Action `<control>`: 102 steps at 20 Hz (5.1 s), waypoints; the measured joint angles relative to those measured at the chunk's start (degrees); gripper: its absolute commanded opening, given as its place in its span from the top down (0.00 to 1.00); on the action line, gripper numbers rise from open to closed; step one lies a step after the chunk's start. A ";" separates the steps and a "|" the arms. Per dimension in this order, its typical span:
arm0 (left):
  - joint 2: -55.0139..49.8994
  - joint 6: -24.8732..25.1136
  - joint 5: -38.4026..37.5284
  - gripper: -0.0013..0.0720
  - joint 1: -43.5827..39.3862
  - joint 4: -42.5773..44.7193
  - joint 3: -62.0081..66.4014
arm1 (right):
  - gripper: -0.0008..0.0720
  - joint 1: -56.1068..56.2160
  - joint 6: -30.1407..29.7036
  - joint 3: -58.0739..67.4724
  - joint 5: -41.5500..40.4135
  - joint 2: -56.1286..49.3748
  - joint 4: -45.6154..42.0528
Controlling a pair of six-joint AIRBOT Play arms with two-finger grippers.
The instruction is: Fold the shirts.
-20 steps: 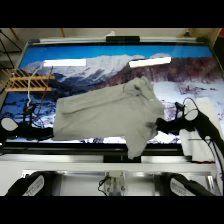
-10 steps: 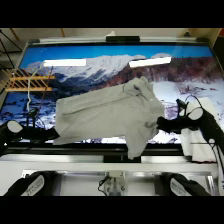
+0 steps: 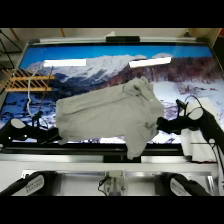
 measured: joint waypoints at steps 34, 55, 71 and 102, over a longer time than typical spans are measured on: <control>16.24 -6.25 -4.28 0.94 -0.81 5.90 52.13 | 0.89 0.11 -8.90 60.57 16.15 0.83 -18.05; -33.38 -3.34 1.25 0.94 -5.33 7.23 57.64 | 0.89 2.45 -1.77 54.71 16.68 -36.26 -12.83; -34.10 -0.96 -16.24 0.32 -4.02 8.07 58.64 | 0.37 2.36 3.08 45.57 25.40 -30.01 -12.50; -9.94 10.19 -8.07 0.94 10.49 -4.44 11.76 | 0.36 -12.44 -4.00 -1.38 21.73 10.84 -10.32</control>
